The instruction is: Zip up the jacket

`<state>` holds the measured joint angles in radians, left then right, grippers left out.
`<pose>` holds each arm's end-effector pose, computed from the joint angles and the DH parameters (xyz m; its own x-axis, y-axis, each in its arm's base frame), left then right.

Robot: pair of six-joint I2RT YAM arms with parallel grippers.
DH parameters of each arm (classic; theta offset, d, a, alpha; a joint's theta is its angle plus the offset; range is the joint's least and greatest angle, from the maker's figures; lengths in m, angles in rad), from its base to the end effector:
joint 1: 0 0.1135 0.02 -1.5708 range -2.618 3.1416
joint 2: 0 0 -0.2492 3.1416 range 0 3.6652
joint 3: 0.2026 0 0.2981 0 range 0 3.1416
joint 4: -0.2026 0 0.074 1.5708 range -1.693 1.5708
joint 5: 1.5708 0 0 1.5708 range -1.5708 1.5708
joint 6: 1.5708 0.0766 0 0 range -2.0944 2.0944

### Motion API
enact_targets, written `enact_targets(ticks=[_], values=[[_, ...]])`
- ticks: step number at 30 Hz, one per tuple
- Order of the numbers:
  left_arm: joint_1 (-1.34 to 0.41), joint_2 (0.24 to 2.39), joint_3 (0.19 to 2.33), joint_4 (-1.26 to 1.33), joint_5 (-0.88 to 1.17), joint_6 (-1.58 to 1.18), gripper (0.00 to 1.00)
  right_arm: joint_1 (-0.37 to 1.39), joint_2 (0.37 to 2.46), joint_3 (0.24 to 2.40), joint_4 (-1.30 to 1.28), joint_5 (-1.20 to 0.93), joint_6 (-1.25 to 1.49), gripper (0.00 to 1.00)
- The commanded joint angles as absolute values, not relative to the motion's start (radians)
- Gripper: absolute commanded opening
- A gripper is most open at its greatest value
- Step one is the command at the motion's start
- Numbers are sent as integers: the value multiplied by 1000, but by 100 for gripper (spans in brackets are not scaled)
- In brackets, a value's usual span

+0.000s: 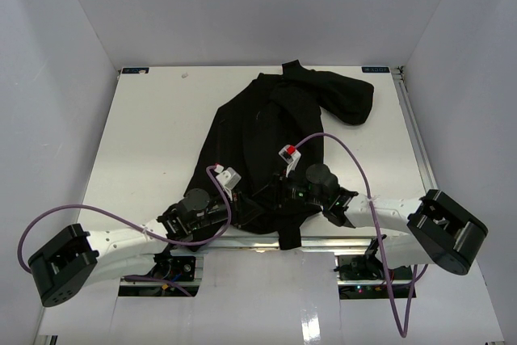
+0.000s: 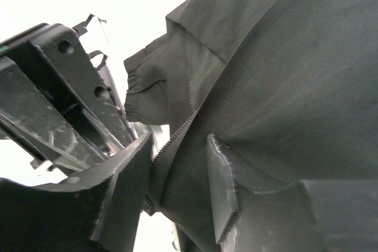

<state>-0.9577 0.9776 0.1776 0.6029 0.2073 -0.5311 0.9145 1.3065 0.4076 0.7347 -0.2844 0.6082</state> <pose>0.1443 -0.2325 0.1233 -0.5613 -0.0635 -0.8251 0.7332 0.4243 -0.5314 0.1838 0.2739 0.1387 -0.6129 0.1031 -0.7834 -0.7057 0.3747 0.6014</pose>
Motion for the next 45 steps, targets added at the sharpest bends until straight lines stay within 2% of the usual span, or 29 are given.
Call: enact_targets(ticks=[1,4,6,7,11,15,17,23,30,37,40,43,45], values=[[-956,985,208,641,201,-508,0,921,1342,399,851,-422,659,40],[-956,982,209,634,192,-505,0,920,1352,395,895,-459,674,30],[-956,975,209,624,178,-501,0,920,1353,396,910,-476,679,18],[-956,972,209,623,173,-500,0,920,1353,396,913,-488,681,9],[-956,951,210,599,163,-502,0,920,1349,396,923,-492,671,8],[-956,918,207,549,140,-515,17,920,1325,394,920,-460,637,8],[-955,866,198,507,112,-541,35,920,1311,399,909,-433,619,8],[-954,710,170,384,55,-616,62,920,1321,390,947,-426,627,8],[-951,733,211,324,99,-634,71,920,1330,392,977,-422,641,8],[-951,835,212,422,163,-639,71,923,1341,390,1012,-422,663,8],[-951,867,201,476,171,-637,65,929,1356,395,1028,-425,671,8],[-951,874,189,516,172,-622,40,936,1371,396,1035,-428,669,8],[-951,864,176,540,173,-613,26,937,1374,390,1035,-425,662,10]])
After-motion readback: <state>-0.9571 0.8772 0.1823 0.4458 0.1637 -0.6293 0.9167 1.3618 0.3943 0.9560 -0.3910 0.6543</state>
